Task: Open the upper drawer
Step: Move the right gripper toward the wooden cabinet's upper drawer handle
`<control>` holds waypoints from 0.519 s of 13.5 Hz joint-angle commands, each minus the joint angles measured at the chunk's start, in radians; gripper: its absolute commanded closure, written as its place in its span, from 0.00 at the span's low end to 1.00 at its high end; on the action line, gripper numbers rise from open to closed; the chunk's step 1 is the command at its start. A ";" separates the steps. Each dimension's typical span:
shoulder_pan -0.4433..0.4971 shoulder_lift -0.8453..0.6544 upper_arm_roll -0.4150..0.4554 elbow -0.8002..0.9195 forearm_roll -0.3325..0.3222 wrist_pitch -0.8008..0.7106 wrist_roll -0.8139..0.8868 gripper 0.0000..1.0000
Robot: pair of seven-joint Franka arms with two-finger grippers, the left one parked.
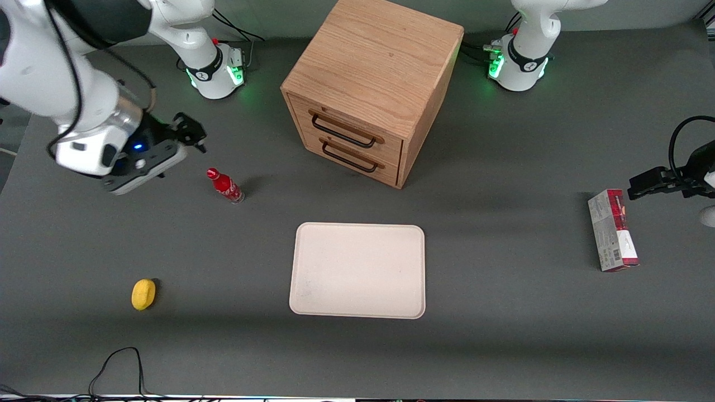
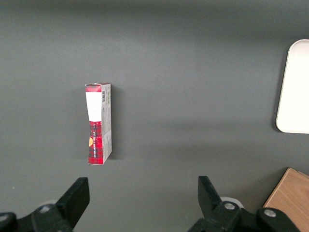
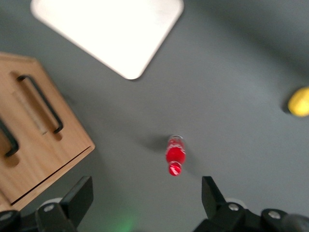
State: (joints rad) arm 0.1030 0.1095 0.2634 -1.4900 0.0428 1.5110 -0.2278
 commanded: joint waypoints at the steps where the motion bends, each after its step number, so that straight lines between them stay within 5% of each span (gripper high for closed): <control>1: -0.002 0.032 0.118 0.028 -0.003 -0.025 -0.041 0.00; 7: 0.040 0.125 0.293 0.002 0.015 0.063 -0.025 0.00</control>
State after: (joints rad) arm 0.1189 0.1770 0.5293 -1.4997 0.0434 1.5350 -0.2380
